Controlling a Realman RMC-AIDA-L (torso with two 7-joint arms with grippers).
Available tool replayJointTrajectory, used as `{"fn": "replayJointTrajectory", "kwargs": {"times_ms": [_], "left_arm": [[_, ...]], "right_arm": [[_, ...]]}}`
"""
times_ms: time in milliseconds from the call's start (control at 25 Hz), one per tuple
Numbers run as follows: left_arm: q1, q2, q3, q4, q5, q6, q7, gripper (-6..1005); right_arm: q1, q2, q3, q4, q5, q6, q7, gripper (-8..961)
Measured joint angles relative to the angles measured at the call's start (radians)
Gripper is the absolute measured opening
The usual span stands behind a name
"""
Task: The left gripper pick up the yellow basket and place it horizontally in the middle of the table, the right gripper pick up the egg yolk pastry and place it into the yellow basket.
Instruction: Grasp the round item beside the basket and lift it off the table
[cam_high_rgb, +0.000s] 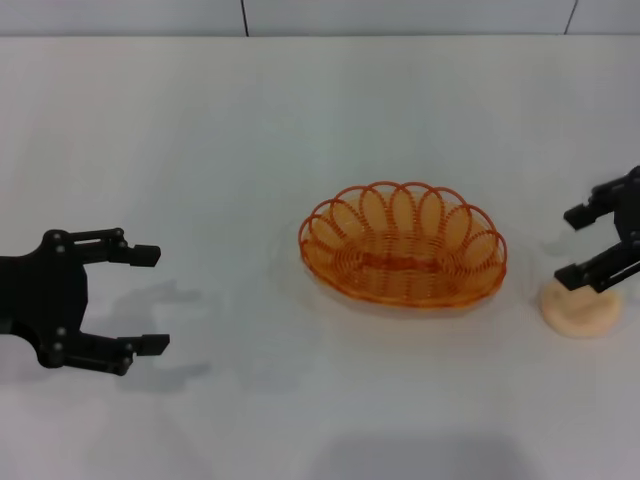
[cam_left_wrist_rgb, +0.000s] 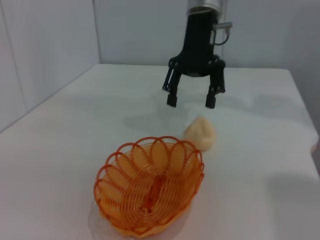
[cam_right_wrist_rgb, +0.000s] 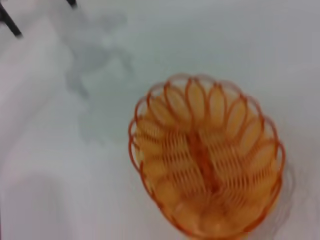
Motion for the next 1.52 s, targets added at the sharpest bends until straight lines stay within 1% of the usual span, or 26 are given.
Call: {"fn": "replayJointTrajectory", "kwargs": {"times_ms": [160, 200, 280, 320, 400, 520, 800, 1120, 1360, 1520], "left_arm": [[-0.002, -0.009, 0.028, 0.002, 0.013, 0.001, 0.011, 887], [-0.005, -0.013, 0.033, 0.005, 0.023, -0.002, 0.013, 887], [-0.011, -0.03, 0.038, 0.018, 0.052, -0.01, 0.017, 887], [-0.012, -0.04, 0.039, 0.028, 0.064, -0.013, 0.02, 887], [-0.012, -0.051, 0.039, 0.042, 0.077, -0.016, 0.022, 887], [-0.014, -0.061, 0.039, 0.047, 0.09, -0.017, 0.023, 887], [-0.028, -0.065, 0.039, 0.039, 0.102, -0.029, 0.023, 888], [-0.03, -0.065, 0.039, 0.041, 0.103, -0.034, 0.019, 882], [-0.031, -0.067, 0.039, 0.042, 0.103, -0.034, 0.022, 882], [-0.035, -0.068, 0.039, 0.041, 0.103, -0.034, 0.023, 881]], "right_arm": [[0.052, 0.02, -0.038, -0.003, -0.117, -0.012, 0.077, 857], [0.06, 0.026, -0.039, 0.005, -0.144, -0.009, 0.084, 857], [0.071, 0.034, -0.038, 0.019, -0.173, -0.005, 0.088, 856], [0.078, 0.037, -0.038, 0.029, -0.181, -0.004, 0.089, 855], [0.088, 0.041, -0.037, 0.044, -0.187, -0.001, 0.094, 852], [0.092, 0.041, -0.041, 0.052, -0.197, 0.013, 0.106, 842], [0.096, 0.049, -0.049, 0.104, -0.265, 0.056, 0.115, 824], [0.095, 0.042, -0.058, 0.134, -0.271, 0.077, 0.104, 805], [0.094, 0.037, -0.062, 0.145, -0.272, 0.068, 0.094, 596], [0.093, 0.037, -0.062, 0.149, -0.272, 0.068, 0.089, 431]]}}
